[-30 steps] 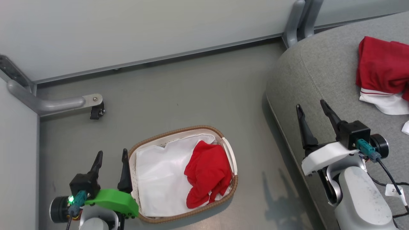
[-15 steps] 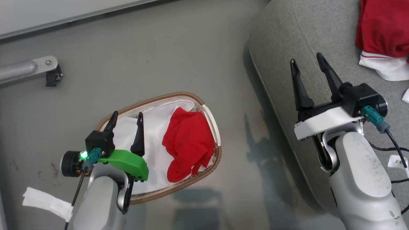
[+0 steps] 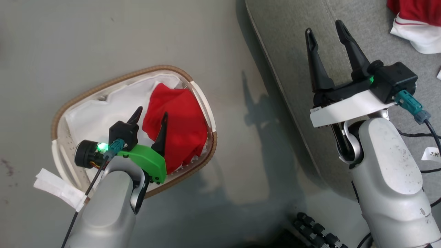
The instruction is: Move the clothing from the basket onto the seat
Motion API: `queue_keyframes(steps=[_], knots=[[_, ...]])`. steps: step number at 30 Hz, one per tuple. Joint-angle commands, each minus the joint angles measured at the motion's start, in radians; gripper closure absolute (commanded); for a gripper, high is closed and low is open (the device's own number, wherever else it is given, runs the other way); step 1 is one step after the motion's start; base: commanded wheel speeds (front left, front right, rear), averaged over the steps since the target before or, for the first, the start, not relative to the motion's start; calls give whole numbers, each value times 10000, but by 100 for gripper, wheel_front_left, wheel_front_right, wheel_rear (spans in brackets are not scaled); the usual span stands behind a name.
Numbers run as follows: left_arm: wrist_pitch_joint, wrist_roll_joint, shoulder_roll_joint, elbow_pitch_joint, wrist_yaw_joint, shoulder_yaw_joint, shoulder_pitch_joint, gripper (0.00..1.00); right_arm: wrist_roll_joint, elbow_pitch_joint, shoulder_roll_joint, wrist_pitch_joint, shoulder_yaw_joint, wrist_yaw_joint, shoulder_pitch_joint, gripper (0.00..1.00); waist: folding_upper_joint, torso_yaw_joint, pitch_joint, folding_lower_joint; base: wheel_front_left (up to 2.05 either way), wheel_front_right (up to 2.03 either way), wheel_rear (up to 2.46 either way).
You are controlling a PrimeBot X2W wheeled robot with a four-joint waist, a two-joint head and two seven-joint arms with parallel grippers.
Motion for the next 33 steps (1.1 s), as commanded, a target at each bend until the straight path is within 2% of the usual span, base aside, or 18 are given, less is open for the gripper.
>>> queue_keyframes(steps=[1, 16, 33], knots=[[-8, -183, 151, 153, -44, -135, -270, 0, 105, -110, 2, -3, 52, -14, -181, 0, 0, -582, 827, -1, 0, 0, 0], [-8, -1059, 379, 2036, -40, -2528, -1759, 0, 337, -446, -3, -1, 307, -14, -585, 0, 0, -1028, 1930, -1, 0, 0, 0], [-8, -869, 461, 4606, -39, -3128, -2899, 0, 172, -591, -6, -1, 273, -14, -660, 0, 0, -1061, 2189, -1, 0, 0, 0]])
